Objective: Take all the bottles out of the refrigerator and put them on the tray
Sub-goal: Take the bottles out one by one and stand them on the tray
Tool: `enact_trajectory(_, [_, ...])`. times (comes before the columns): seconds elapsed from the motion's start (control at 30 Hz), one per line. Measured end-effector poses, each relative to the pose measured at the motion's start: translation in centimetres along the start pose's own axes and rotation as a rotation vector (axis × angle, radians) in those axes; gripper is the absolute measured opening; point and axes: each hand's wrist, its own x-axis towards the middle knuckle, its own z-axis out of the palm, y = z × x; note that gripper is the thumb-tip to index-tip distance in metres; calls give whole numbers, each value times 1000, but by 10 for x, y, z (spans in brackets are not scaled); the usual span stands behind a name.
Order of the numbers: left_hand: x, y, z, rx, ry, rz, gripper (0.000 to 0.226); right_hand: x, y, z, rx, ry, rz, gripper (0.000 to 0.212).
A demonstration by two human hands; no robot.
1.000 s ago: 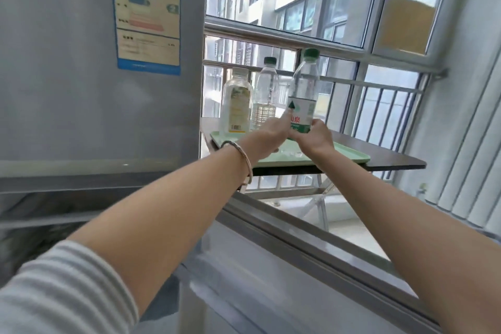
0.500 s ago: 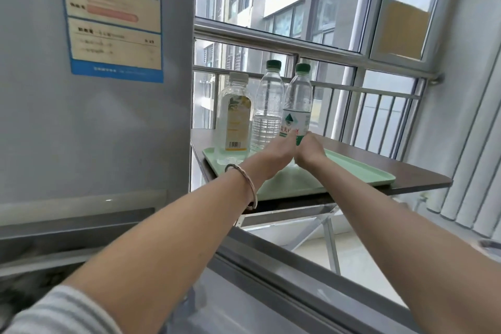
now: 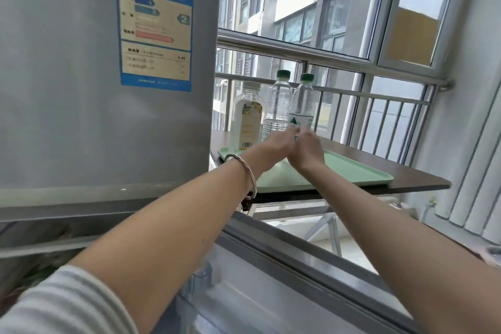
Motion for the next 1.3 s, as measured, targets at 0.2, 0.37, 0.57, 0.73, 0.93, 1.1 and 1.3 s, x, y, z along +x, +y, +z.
enact_trajectory(0.2, [-65, 2, -42, 87, 168, 12, 55, -65, -68, -15, -74, -117, -177, 32])
enact_trajectory(0.37, [-119, -26, -93, 211, 258, -119, 58, -127, -119, -6, 27, -298, -229, 34])
enact_trajectory(0.57, [-179, -90, -158, 405, 143, -394, 69, -198, -157, 49, 196, -585, -316, 36])
enact_trajectory(0.73, [-201, -163, -210, 566, 6, -607, 74, -253, -181, 136, 40, -826, -364, 47])
enact_trajectory(0.93, [-188, -269, -248, 750, 38, -629, 64, -285, -187, 221, -119, -1029, -346, 59])
enact_trajectory(1.1, [-162, -340, -277, 750, 115, -631, 57, -297, -186, 293, -127, -1051, -245, 77])
enact_trajectory(1.3, [-130, -398, -296, 640, 243, -652, 45, -297, -191, 343, -208, -1038, -231, 91])
